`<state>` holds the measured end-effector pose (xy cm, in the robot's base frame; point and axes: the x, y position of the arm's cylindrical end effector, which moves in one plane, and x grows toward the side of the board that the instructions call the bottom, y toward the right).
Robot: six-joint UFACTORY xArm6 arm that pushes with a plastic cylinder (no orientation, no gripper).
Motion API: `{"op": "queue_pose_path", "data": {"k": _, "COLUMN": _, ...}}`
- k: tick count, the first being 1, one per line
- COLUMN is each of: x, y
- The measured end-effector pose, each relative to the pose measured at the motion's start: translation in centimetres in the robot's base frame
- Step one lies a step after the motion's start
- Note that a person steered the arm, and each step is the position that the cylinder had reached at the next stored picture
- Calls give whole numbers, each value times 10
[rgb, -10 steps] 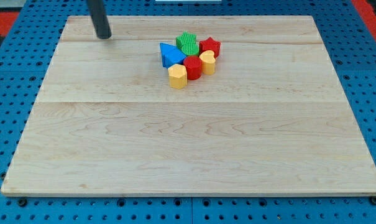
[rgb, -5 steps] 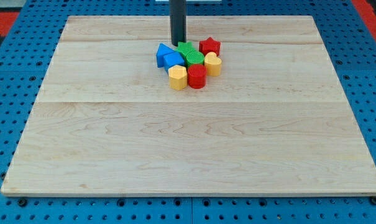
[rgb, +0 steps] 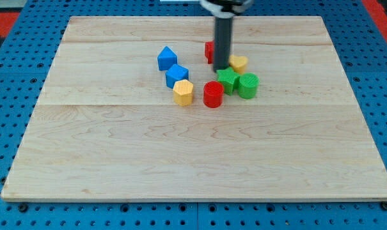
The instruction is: Push the green star down
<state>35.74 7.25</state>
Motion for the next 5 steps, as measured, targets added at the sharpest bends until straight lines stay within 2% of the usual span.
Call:
{"op": "queue_pose_path", "data": {"k": 1, "x": 17, "y": -7}}
{"op": "queue_pose_path", "data": {"k": 2, "x": 52, "y": 25}}
{"op": "queue_pose_path", "data": {"k": 3, "x": 64, "y": 7}}
{"op": "queue_pose_path", "data": {"k": 4, "x": 66, "y": -78}}
{"op": "queue_pose_path", "data": {"k": 5, "x": 66, "y": -85}}
